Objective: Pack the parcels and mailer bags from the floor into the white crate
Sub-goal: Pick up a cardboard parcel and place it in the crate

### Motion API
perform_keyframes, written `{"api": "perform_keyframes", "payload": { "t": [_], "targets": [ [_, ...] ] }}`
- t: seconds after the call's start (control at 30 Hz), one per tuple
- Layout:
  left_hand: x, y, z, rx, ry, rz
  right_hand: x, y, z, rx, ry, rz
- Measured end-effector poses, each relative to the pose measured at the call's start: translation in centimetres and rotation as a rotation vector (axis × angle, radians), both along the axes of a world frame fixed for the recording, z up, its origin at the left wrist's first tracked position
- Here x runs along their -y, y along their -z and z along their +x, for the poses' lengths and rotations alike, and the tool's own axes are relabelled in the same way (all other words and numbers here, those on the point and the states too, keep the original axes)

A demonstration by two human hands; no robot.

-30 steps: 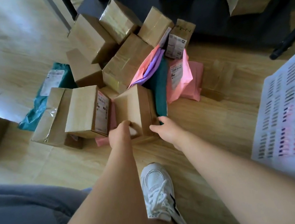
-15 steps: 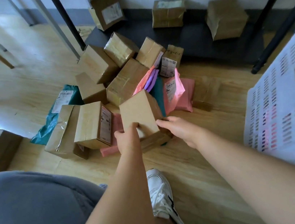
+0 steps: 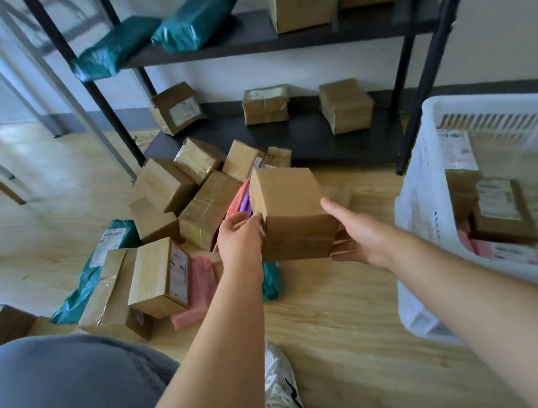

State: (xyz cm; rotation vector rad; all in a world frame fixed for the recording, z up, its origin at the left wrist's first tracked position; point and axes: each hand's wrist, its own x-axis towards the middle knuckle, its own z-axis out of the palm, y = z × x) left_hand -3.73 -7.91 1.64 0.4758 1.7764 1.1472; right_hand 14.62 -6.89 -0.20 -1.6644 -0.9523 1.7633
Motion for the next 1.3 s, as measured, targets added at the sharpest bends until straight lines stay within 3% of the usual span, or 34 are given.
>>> {"api": "perform_keyframes", "payload": {
  "t": [0.23, 0.5, 0.8, 0.93, 1.0, 1.1, 1.2, 1.3],
  "targets": [
    [0.5, -3.2, 0.7, 0.321, 0.095, -0.103, 0.5, -2.5, 2.0, 0.008, -0.001, 0.101],
    [1.2, -4.9, 2.1, 0.067, 0.259, 0.039, 0.2, -4.5, 1.9, 0.207, -0.089, 0.304],
    [1.4, -4.1, 3.6, -0.121, 0.367, 0.128, -0.4, -2.7, 3.8, 0.077, -0.075, 0.234],
    [1.5, -4.5, 3.7, -0.117, 0.375, 0.133, 0.2, -3.5, 3.8, 0.013, -0.025, 0.226],
    [1.4, -5.0, 3.8, -0.163, 0.393, 0.016, 0.3, -4.1, 3.6, -0.056, -0.013, 0.221],
    [1.5, -5.6, 4.2, -0.083, 0.373, -0.137, 0.2, -4.5, 4.0, -0.157, 0.005, 0.193],
    [1.1, -5.2, 4.5, -0.005, 0.329, -0.094, -0.1, -4.8, 4.6, -0.166, 0.009, 0.207],
    [1.3, -5.7, 5.5, -0.035, 0.359, 0.029, -0.6, -5.7, 5.8, -0.018, 0.002, 0.319]
  ]
}}
